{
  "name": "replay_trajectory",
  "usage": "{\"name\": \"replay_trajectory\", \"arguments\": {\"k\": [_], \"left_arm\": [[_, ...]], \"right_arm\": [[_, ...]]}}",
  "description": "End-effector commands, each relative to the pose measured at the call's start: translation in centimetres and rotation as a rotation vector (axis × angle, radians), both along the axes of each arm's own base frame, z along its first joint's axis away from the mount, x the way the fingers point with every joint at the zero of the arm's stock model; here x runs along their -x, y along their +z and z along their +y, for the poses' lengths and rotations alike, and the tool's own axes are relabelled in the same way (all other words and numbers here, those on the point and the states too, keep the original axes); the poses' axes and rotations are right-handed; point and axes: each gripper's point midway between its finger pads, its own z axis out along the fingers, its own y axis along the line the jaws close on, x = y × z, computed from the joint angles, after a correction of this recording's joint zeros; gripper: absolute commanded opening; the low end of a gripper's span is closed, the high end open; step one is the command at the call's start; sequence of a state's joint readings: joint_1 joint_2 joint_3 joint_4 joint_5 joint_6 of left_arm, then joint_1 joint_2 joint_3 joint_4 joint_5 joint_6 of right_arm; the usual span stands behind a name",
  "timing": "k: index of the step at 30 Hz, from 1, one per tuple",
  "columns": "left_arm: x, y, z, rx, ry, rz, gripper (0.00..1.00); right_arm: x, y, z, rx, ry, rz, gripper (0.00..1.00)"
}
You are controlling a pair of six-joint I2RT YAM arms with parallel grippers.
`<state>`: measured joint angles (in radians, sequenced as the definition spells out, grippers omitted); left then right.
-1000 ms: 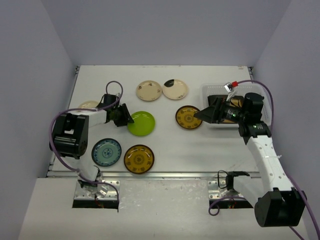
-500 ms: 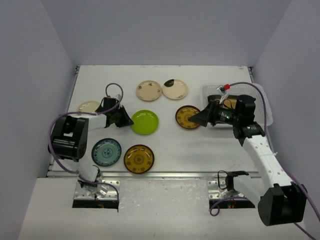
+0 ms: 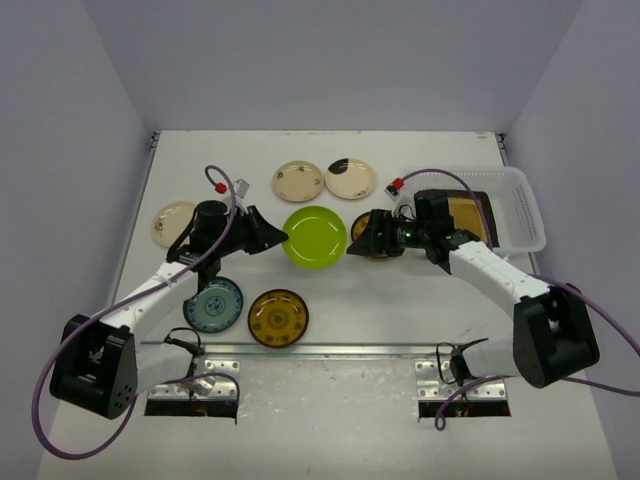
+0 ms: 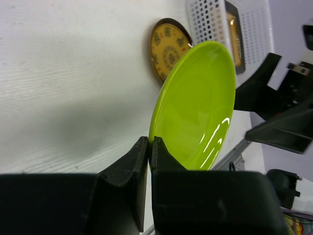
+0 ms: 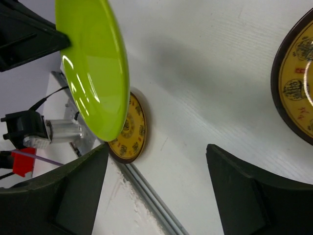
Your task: Place the plates into the plastic bin on the countertop
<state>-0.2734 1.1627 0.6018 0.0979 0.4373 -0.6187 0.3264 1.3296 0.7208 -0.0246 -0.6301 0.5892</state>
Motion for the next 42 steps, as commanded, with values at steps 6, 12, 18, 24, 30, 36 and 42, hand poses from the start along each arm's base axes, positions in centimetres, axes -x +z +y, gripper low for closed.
{"name": "replay_trajectory", "arguments": {"k": [6,12,18,24,30,36,42], "left_arm": [[0.7,3.1,-1.3,0.069,-0.074,-0.070,0.00],[1.7,4.0,-2.0,0.110,-0.124,-0.080,0.00],[2.0,5.0,-2.1,0.106,-0.138,-0.107,0.04],[-0.2,4.9,3.4,-0.138,0.164,-0.071,1.00],[0.5,6.7,8.9,-0.259,0.426,-0.135,1.00],[0.8,5.4,8.0,-0.264,0.361,-0.109,1.00],[0.5,4.1,7.6,-0.268,0.341,-0.087,1.00]], "right_arm": [[-0.3,3.8,4.2,-0.152,0.120,-0.118,0.77],[-0.8,4.2,4.7,-0.201,0.093,-0.112,0.35],[-1.8,4.6,4.7,-0.228,0.018,-0.102,0.00],[-5.5,5.0,-1.9,-0.144,-0.352,-0.067,0.00],[-9.1,3.2,-20.3,-0.148,-1.040,0.052,0.00],[-9.2,0.0,-30.1,-0.013,-1.435,0.139,0.00],[-11.4,-1.3,-31.3,0.038,-1.421,0.208,0.32]]}}
